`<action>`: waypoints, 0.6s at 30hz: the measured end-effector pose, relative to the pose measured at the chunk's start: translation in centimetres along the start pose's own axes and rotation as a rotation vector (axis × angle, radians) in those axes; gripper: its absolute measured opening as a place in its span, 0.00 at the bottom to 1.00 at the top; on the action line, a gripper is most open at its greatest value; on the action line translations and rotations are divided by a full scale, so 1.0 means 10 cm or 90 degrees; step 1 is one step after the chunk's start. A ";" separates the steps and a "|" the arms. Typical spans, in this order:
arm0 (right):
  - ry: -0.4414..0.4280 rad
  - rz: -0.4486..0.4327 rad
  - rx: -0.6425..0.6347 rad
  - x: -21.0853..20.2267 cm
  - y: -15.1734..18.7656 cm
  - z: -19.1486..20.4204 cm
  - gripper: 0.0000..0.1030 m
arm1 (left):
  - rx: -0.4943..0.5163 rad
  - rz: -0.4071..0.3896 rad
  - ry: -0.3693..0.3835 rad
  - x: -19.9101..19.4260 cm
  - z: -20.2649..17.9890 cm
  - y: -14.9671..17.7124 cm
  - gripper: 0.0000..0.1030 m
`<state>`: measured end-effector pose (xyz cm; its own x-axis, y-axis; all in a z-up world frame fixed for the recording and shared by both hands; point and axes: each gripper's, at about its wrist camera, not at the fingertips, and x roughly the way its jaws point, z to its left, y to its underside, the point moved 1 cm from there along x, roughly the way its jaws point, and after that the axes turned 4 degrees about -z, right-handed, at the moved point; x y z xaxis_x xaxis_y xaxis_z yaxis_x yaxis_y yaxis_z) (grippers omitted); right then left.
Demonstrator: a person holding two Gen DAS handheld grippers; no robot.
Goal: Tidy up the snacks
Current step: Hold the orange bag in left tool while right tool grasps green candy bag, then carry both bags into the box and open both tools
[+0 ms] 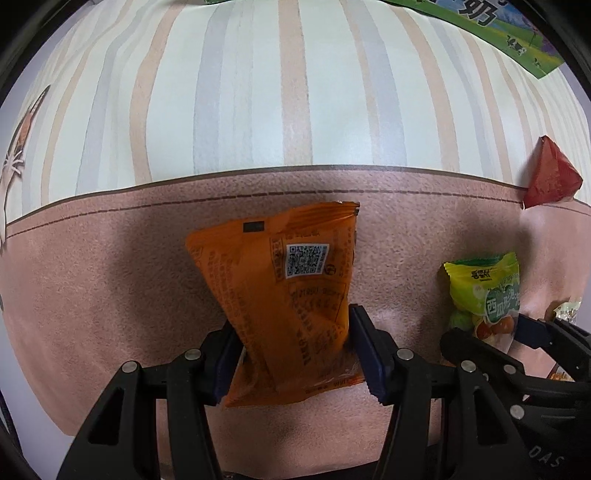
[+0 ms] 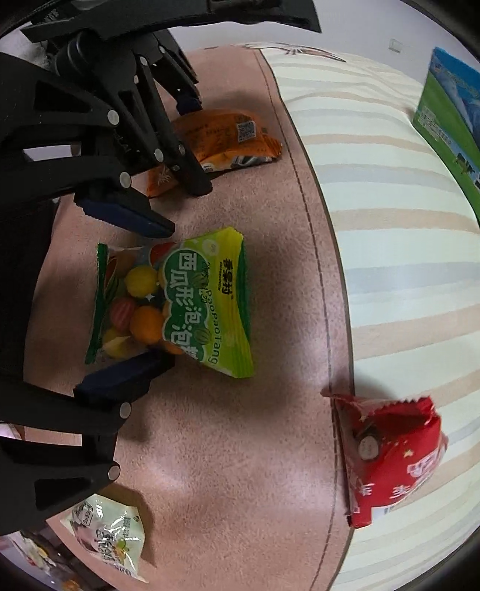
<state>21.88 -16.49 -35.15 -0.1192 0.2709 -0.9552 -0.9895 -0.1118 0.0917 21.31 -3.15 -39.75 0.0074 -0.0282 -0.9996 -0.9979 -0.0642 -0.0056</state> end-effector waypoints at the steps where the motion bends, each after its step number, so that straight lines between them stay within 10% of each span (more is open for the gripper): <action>1: 0.004 -0.004 -0.003 -0.01 -0.02 0.09 0.63 | -0.006 -0.004 0.001 -0.01 0.00 -0.01 0.52; 11: 0.012 -0.063 -0.041 -0.33 0.03 0.07 0.51 | -0.018 -0.036 0.040 -0.47 0.04 0.01 0.45; 18: -0.061 -0.142 -0.035 -1.27 -0.31 0.08 0.51 | -0.019 -0.125 0.112 -1.36 -0.02 -0.45 0.45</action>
<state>26.39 -18.83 -23.09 0.0924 0.3838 -0.9188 -0.9864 -0.0907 -0.1371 25.73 -2.69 -26.08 0.2151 -0.1854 -0.9588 -0.9737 -0.1158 -0.1961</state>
